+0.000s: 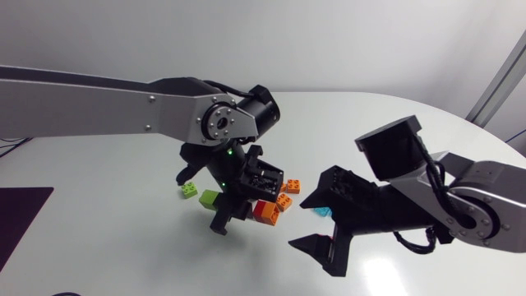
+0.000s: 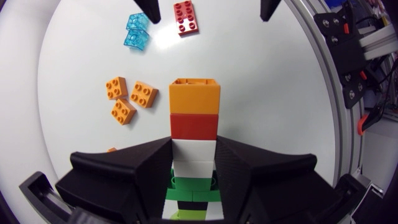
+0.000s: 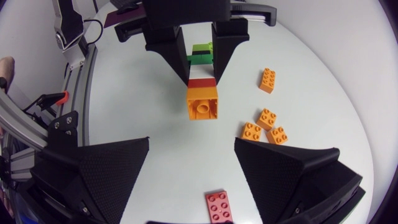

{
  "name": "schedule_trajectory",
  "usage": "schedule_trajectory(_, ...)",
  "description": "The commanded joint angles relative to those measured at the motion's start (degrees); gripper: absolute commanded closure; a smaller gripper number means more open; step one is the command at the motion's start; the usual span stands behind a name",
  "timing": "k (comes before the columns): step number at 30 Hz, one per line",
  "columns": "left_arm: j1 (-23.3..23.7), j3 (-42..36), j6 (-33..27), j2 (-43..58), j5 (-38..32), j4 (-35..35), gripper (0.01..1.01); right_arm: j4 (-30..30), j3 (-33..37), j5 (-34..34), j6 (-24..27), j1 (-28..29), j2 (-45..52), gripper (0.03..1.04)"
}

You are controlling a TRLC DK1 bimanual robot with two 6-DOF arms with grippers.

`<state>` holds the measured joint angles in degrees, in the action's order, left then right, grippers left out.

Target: Separate the duplo bricks

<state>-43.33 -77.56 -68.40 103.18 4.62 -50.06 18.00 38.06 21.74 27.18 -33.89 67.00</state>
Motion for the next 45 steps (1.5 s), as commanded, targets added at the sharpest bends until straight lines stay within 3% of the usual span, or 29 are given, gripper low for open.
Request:
schedule_trajectory(1,-1.0,1.7,2.7,-1.7,1.0,0.4,0.777,-0.9,1.2,-1.2,-1.8,-1.3,1.1,0.13)
schedule_trajectory(10,-3.0,0.7,3.6,-2.2,5.7,-1.0,0.777,-3.2,1.2,-1.2,-1.3,-1.6,3.4,0.17)
schedule_trajectory(14,-3.2,0.6,3.9,-2.1,6.1,-1.3,0.777,-4.3,1.0,-1.0,-0.8,-1.6,4.8,0.25)
schedule_trajectory(22,-3.1,-0.2,4.8,-2.0,7.0,-1.3,0.777,-5.3,0.2,-1.2,-1.3,-3.1,4.8,0.52)
schedule_trajectory(29,-2.9,-1.0,5.6,-2.0,8.5,-1.3,0.777,-5.3,-0.4,-1.9,-1.3,-4.3,4.8,0.82)
schedule_trajectory(45,-1.1,2.3,3.3,-2.2,8.6,-1.5,0.777,-0.2,-0.5,1.1,0.8,-3.5,1.6,0.84)
